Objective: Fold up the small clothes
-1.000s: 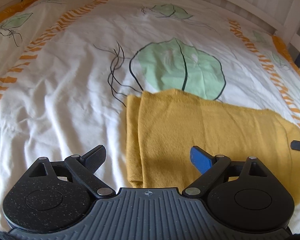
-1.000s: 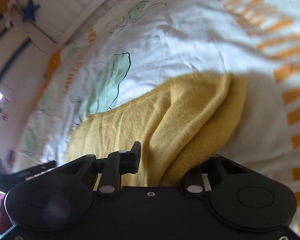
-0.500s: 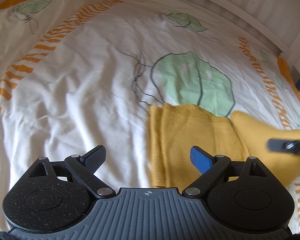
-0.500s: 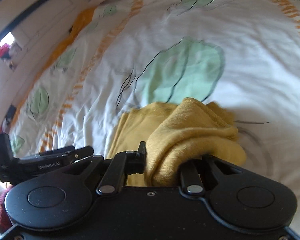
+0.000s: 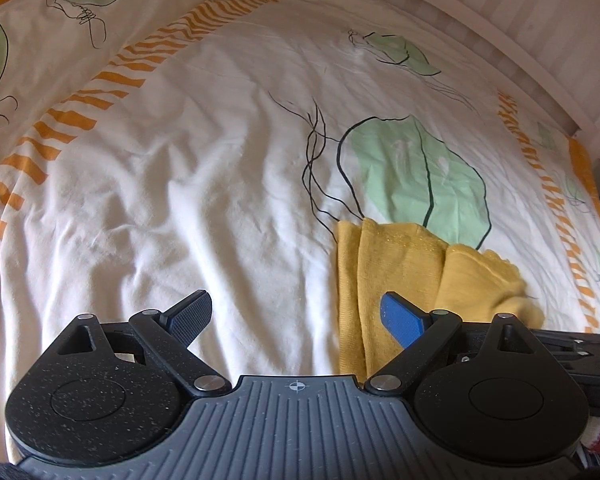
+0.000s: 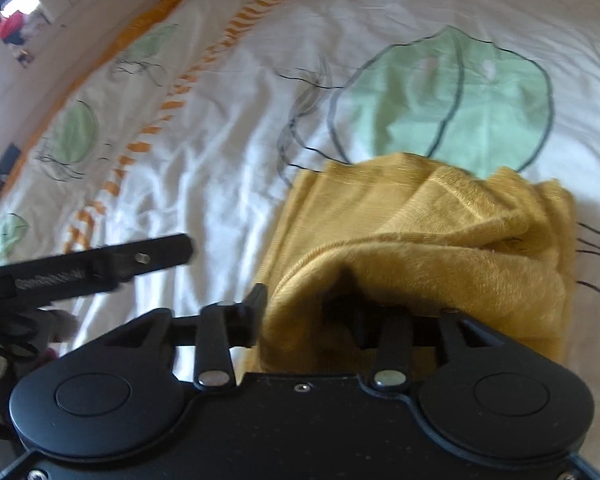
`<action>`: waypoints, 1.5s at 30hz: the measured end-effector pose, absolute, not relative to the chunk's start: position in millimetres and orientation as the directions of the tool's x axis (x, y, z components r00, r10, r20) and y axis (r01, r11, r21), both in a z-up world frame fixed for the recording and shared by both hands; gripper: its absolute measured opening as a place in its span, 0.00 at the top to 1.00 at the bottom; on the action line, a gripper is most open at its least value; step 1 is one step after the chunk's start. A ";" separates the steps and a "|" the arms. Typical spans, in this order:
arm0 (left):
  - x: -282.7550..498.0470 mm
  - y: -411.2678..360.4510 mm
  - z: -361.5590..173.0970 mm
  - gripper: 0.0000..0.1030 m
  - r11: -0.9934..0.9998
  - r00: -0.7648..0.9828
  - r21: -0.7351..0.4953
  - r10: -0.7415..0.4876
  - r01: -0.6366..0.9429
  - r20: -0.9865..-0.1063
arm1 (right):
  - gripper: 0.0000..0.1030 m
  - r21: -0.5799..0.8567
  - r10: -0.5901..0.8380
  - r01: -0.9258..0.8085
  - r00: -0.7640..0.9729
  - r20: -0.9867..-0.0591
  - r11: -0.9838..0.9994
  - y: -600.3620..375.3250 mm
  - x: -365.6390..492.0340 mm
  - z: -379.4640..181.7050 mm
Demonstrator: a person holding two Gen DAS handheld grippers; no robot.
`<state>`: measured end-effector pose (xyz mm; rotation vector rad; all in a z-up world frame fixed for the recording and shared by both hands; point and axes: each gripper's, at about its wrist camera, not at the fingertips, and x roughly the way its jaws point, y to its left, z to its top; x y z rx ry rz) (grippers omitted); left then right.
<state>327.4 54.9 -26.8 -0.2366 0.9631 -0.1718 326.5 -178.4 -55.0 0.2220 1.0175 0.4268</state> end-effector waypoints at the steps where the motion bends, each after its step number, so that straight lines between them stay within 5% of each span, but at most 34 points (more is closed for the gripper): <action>1: 327.1 55.7 -27.0 0.11 0.961 0.561 -0.274 -0.247 0.038 -0.790 | 0.47 0.385 0.458 -0.249 0.459 -0.761 0.889 -178.7 325.5 -52.8; 12: 327.4 59.8 -29.6 0.11 0.961 0.558 -0.276 -0.238 0.016 -0.795 | 0.47 0.477 0.572 -0.325 0.564 -0.595 0.817 -194.6 317.1 -19.0; 22: 327.6 52.4 -31.9 0.11 0.963 0.551 -0.267 -0.241 0.034 -0.799 | 0.47 0.446 0.512 -0.270 0.593 -0.621 0.854 -226.5 301.1 -35.6; 33: 325.7 38.3 -36.9 0.11 0.965 0.527 -0.250 -0.253 0.079 -0.811 | 0.47 0.017 0.280 -0.391 0.626 -0.728 0.920 -202.0 311.1 -69.5; 45: 327.3 30.0 -45.5 0.11 0.959 0.480 -0.264 -0.279 0.101 -0.831 | 0.48 0.141 0.349 -0.346 0.670 -0.656 0.928 -195.8 374.0 -68.1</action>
